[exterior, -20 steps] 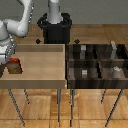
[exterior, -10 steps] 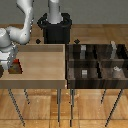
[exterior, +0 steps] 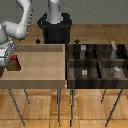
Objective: Place the box of cereal into the appropriate compartment.
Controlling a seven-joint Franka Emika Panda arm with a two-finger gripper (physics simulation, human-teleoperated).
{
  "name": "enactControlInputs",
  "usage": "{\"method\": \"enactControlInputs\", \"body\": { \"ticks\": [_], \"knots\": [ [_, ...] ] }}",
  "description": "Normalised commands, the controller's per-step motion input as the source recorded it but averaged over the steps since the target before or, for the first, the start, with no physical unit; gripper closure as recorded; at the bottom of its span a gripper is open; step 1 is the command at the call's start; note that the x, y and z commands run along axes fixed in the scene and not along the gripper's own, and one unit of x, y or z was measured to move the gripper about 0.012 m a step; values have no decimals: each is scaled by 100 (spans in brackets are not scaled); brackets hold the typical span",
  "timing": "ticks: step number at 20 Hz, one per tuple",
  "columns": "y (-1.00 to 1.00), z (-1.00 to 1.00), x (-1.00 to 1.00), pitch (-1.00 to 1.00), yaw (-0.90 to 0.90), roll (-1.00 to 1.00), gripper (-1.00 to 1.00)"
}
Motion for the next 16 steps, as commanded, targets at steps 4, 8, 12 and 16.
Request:
{"method": "enactControlInputs", "body": {
  "ticks": [4, 8, 12, 16],
  "knots": [
    [0, 100, 0, 0, 0, 0, 100],
    [0, 100, 0, 0, 0, 0, 100],
    [0, 100, 0, 0, 0, 0, 100],
    [0, 25, -38, 0, 0, 0, 100]
  ]
}}
